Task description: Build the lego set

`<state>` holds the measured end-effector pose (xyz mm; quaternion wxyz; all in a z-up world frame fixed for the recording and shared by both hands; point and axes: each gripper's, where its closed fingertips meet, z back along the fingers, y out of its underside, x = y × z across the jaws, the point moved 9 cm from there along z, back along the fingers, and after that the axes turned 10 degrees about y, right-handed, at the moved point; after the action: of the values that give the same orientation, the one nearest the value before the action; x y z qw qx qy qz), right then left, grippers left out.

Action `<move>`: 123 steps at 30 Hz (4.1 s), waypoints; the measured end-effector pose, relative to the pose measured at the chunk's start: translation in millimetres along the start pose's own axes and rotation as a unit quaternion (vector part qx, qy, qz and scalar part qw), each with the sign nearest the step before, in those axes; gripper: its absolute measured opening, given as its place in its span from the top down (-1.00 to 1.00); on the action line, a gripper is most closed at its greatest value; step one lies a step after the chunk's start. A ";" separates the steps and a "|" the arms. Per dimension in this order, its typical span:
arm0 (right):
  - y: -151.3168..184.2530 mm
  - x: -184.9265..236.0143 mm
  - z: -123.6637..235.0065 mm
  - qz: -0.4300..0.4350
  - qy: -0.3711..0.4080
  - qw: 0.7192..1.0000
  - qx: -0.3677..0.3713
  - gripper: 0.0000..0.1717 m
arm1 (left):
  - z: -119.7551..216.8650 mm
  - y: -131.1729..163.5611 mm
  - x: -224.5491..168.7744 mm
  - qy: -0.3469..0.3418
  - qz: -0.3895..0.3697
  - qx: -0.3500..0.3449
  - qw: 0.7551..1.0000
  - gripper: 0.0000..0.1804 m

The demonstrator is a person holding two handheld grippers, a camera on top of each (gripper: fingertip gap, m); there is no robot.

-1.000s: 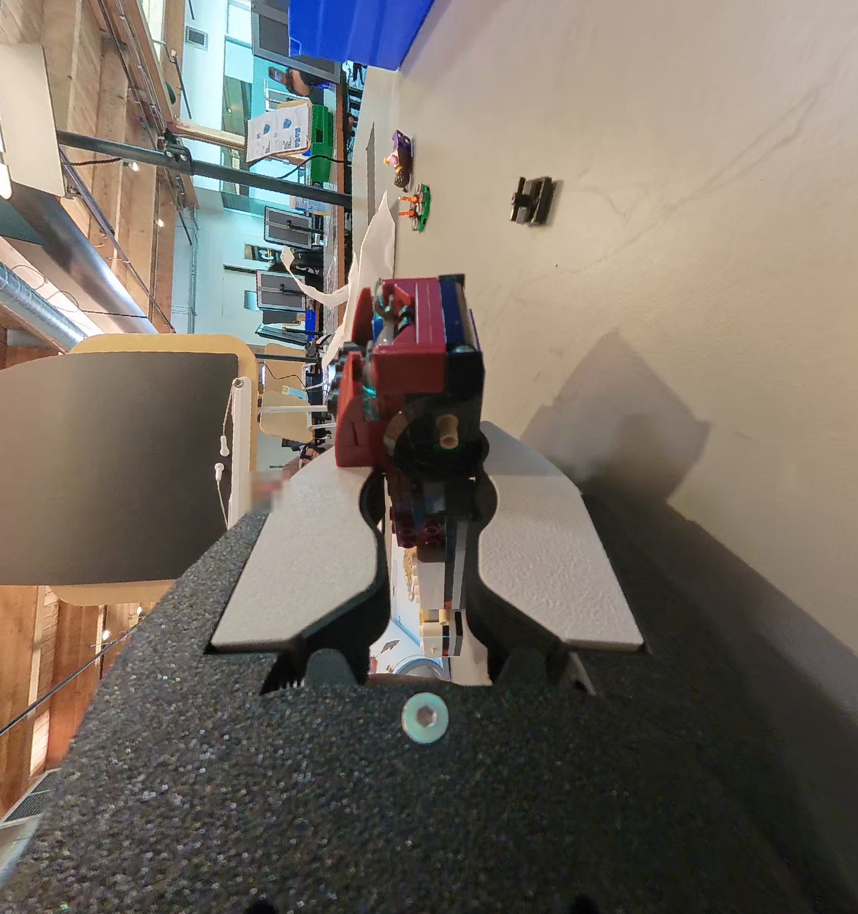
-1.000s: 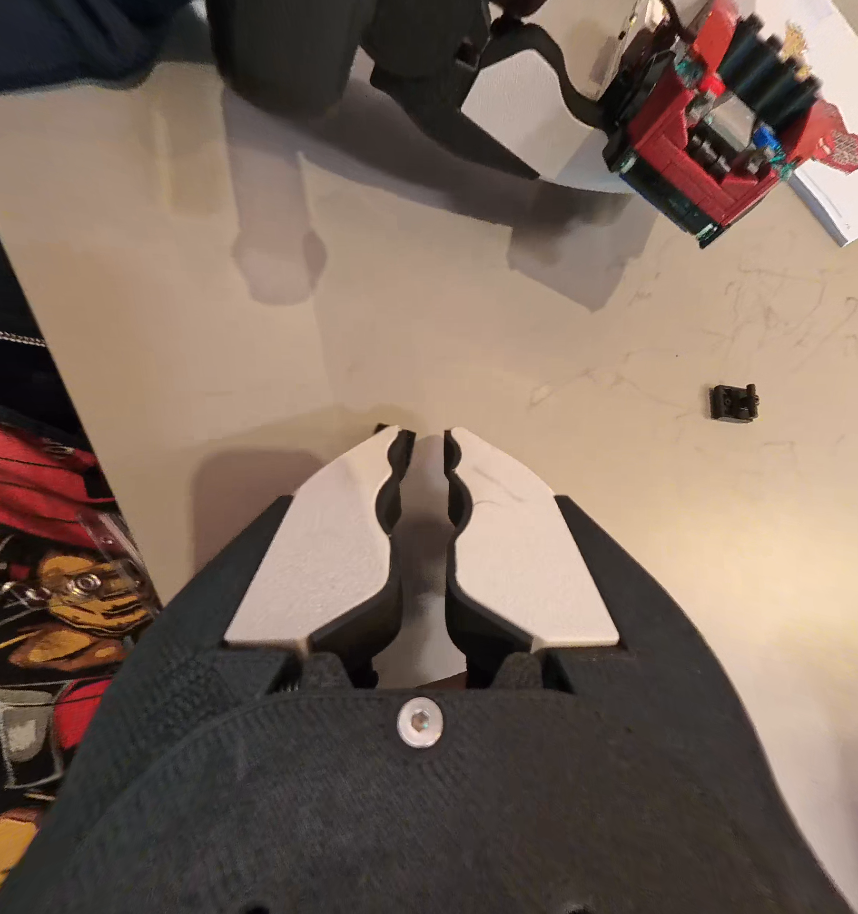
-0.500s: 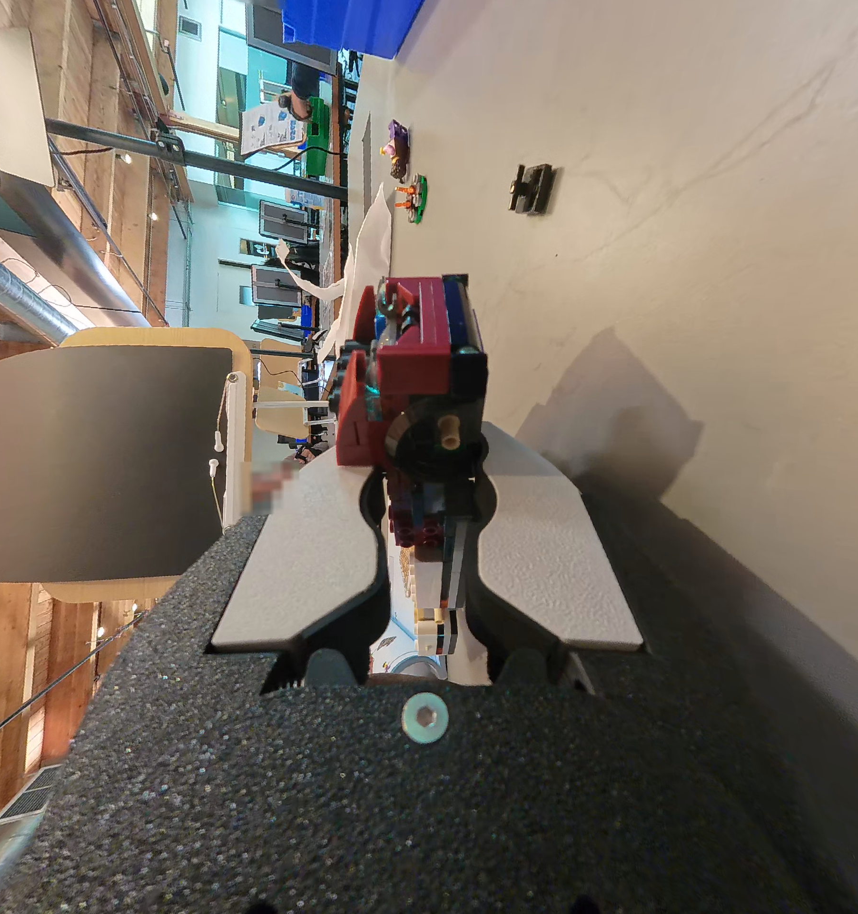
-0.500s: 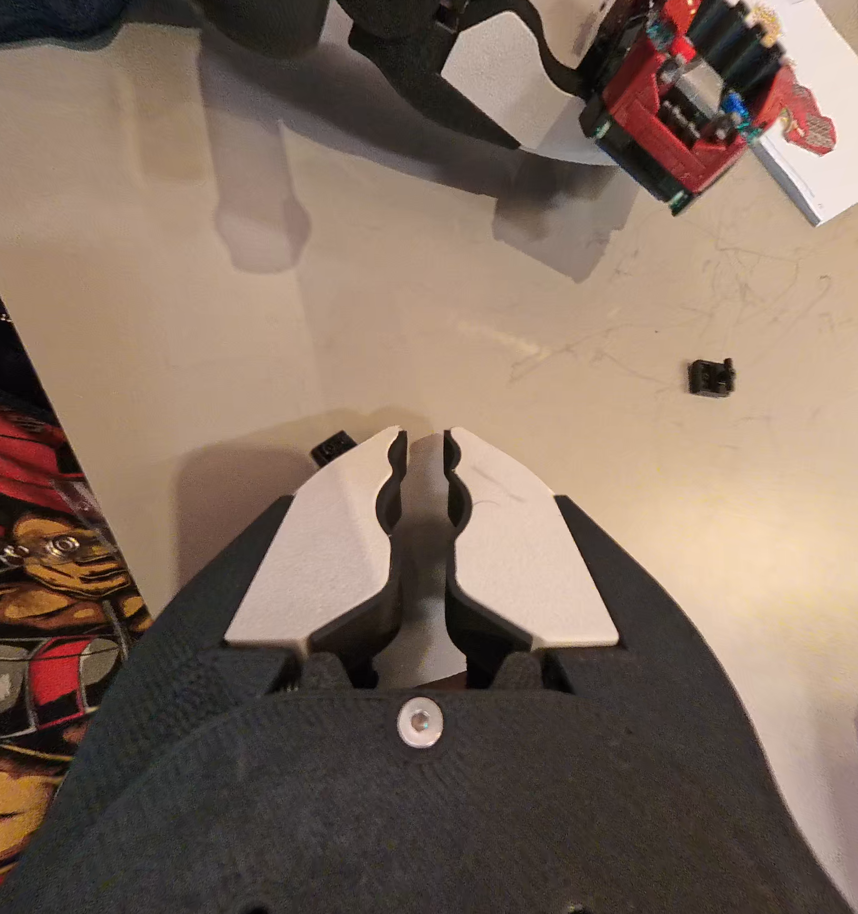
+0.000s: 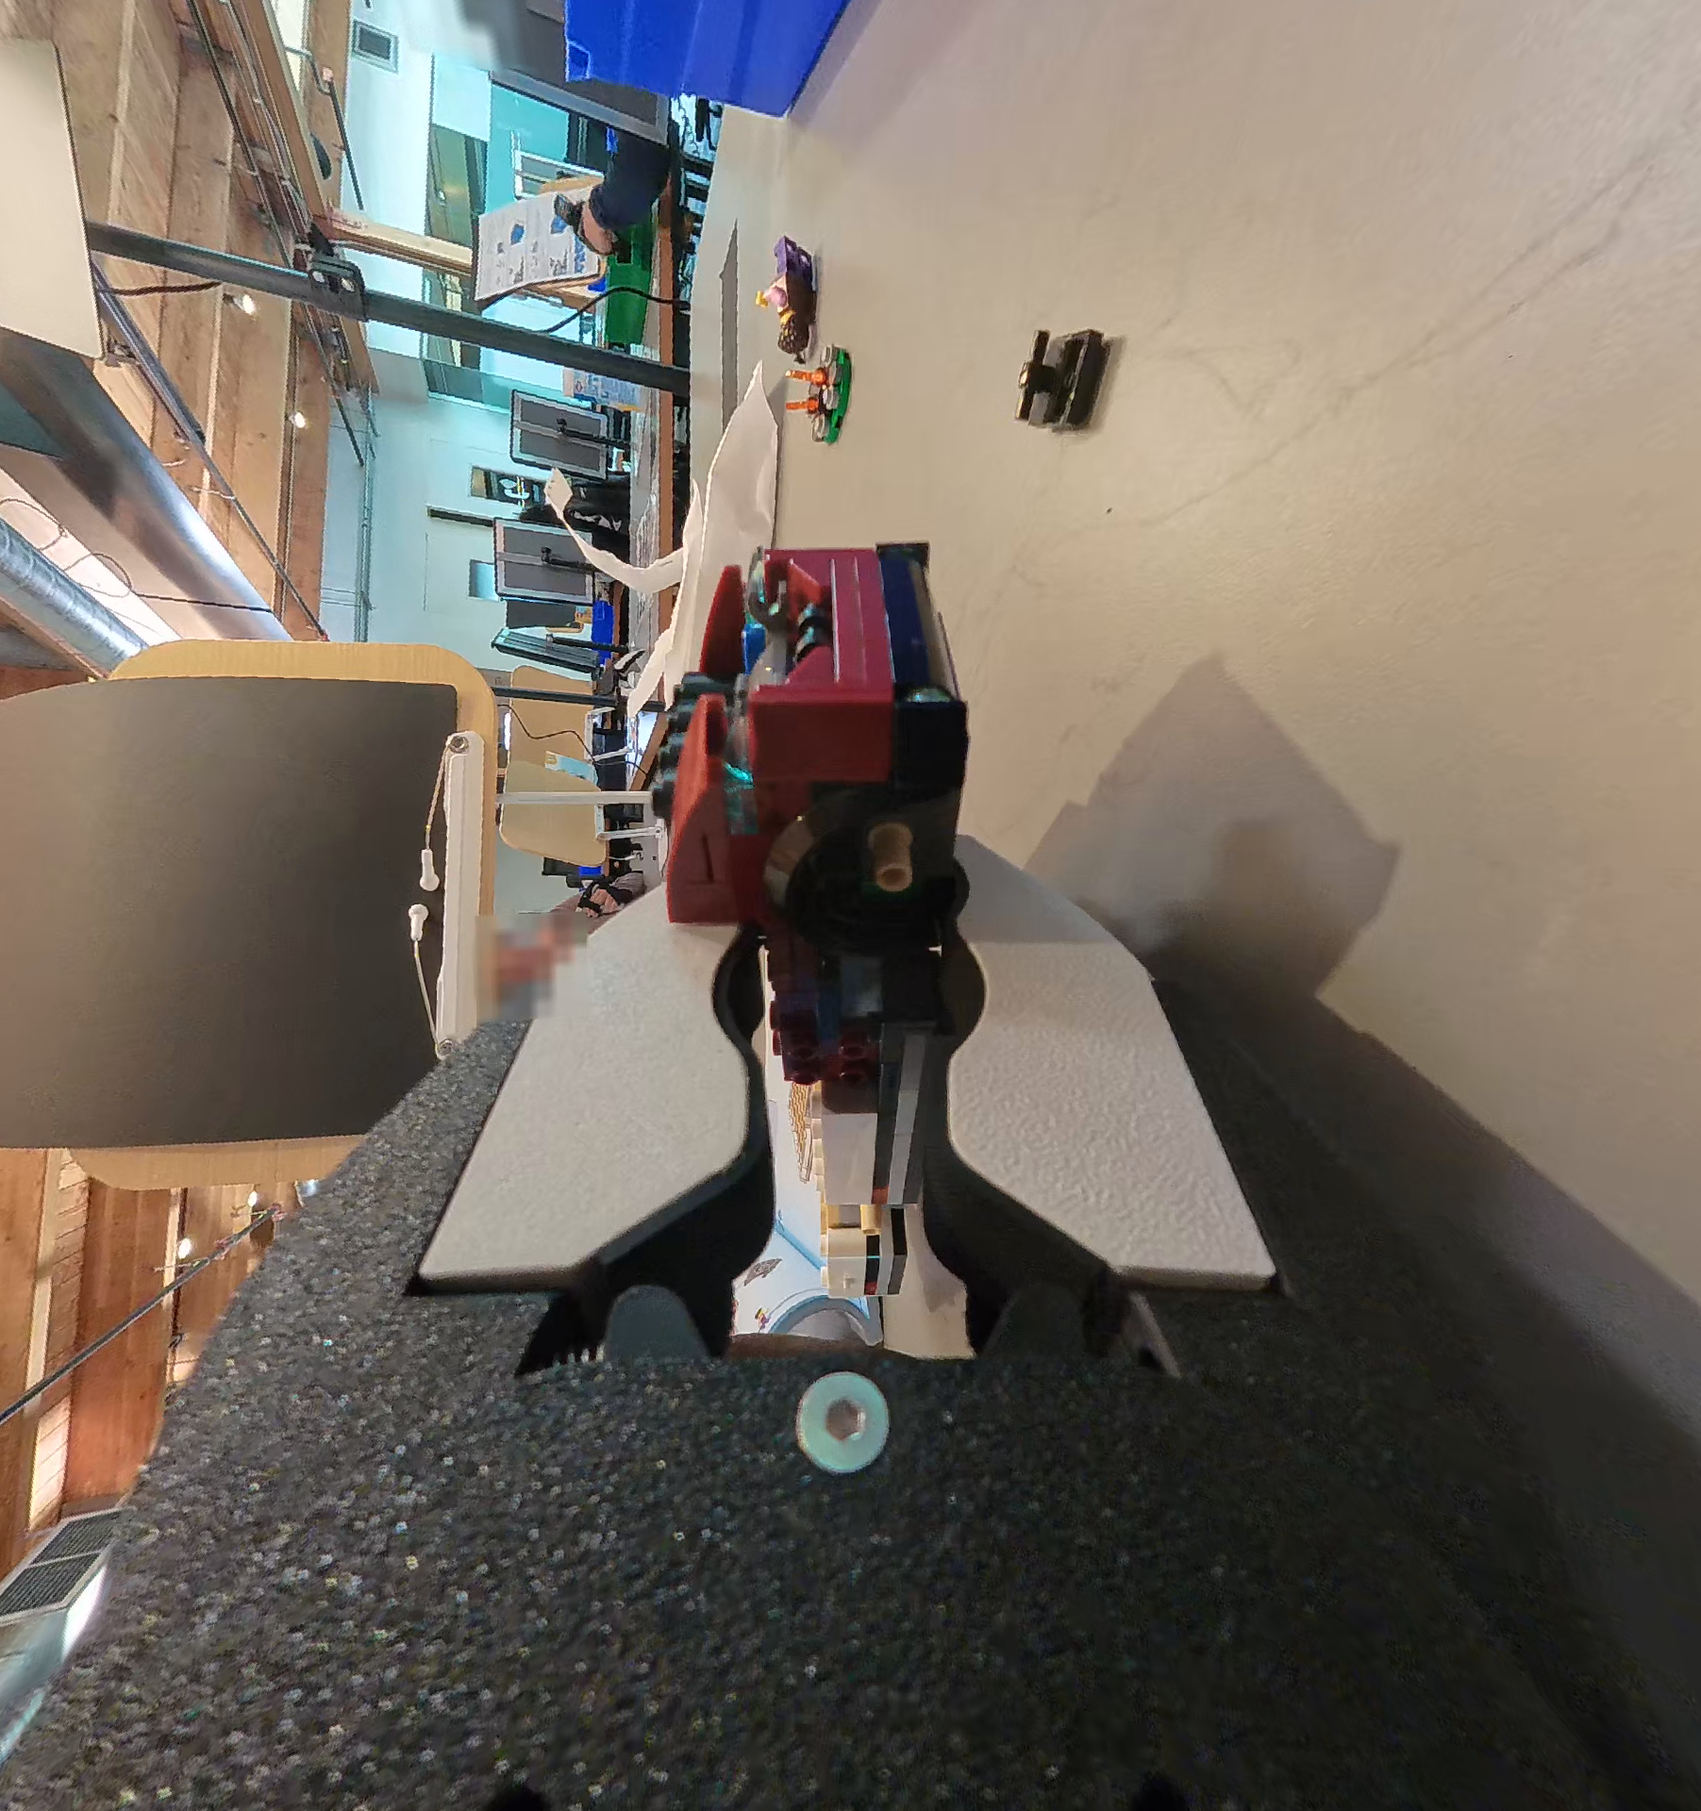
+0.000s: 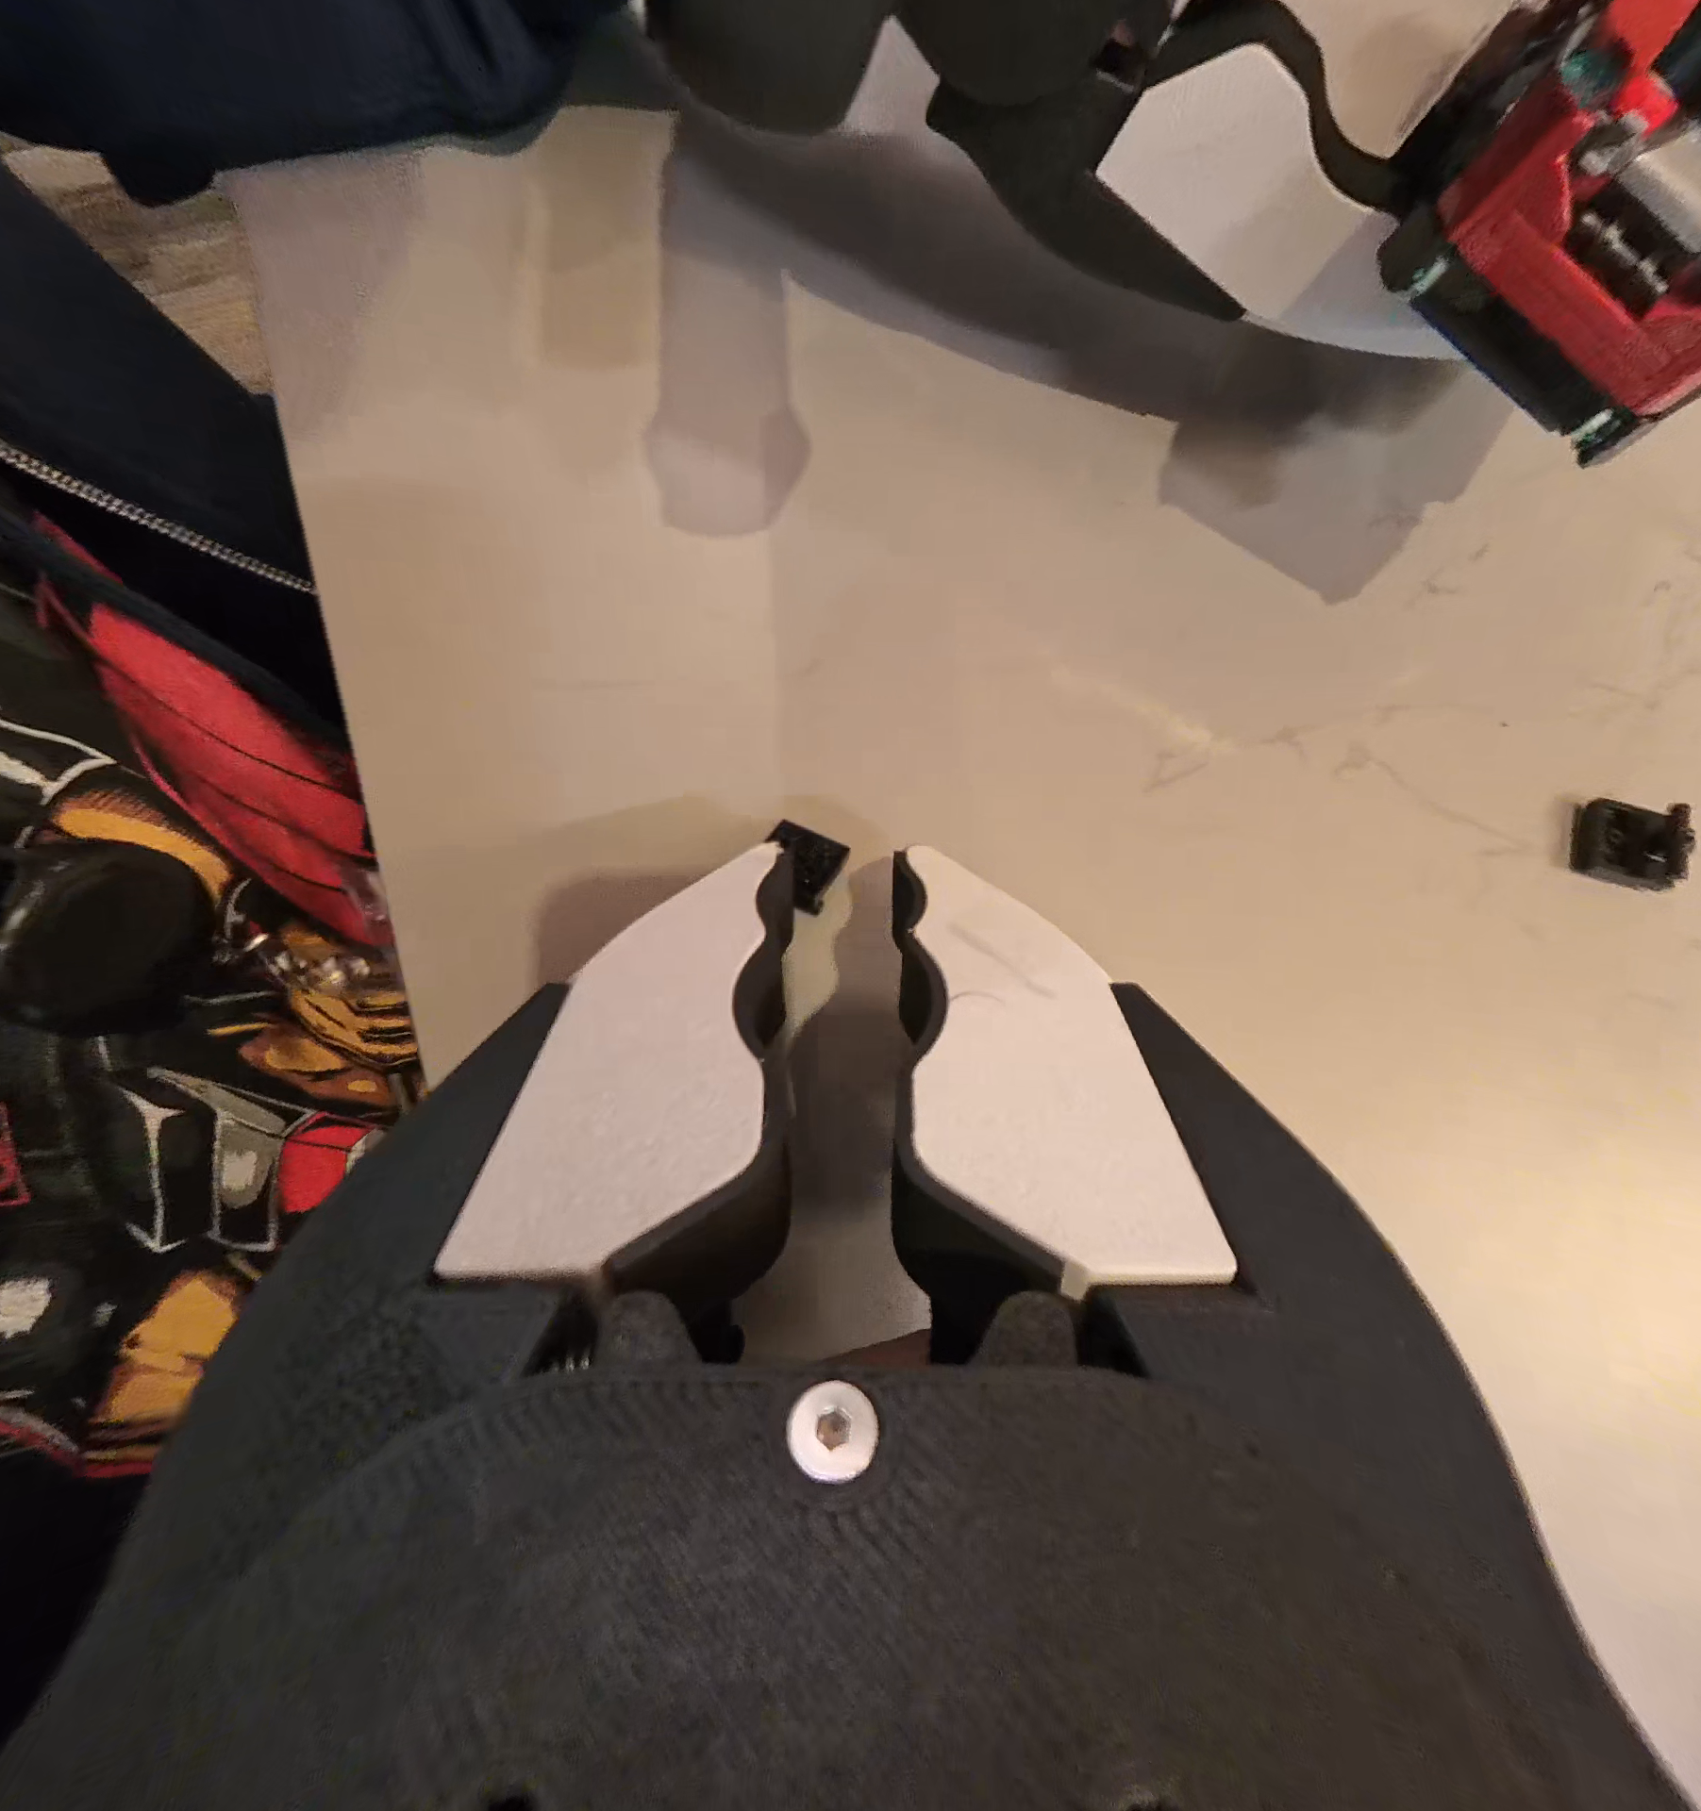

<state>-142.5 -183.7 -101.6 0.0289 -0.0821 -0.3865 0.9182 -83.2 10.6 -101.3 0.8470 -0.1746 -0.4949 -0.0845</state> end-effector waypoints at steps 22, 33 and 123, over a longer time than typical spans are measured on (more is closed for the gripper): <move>24.6 -27.5 12.5 0.083 0.091 0.992 -0.027 0.80 | -19.8 -21.1 -17.8 -0.030 -0.050 0.064 0.996 0.64; 22.1 -29.0 18.7 0.061 0.092 0.993 -0.026 0.72 | -18.7 -20.6 -19.0 -0.038 -0.035 0.047 0.998 0.64; 21.3 -34.3 34.9 0.366 0.038 0.874 -0.317 0.91 | 17.3 -88.3 -42.0 0.036 -0.165 -0.146 0.975 0.65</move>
<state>-114.6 -227.2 -88.4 -0.3225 -0.2573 -0.5975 0.6875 -145.9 -65.7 -111.3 0.8039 -0.2097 -0.4686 -0.3005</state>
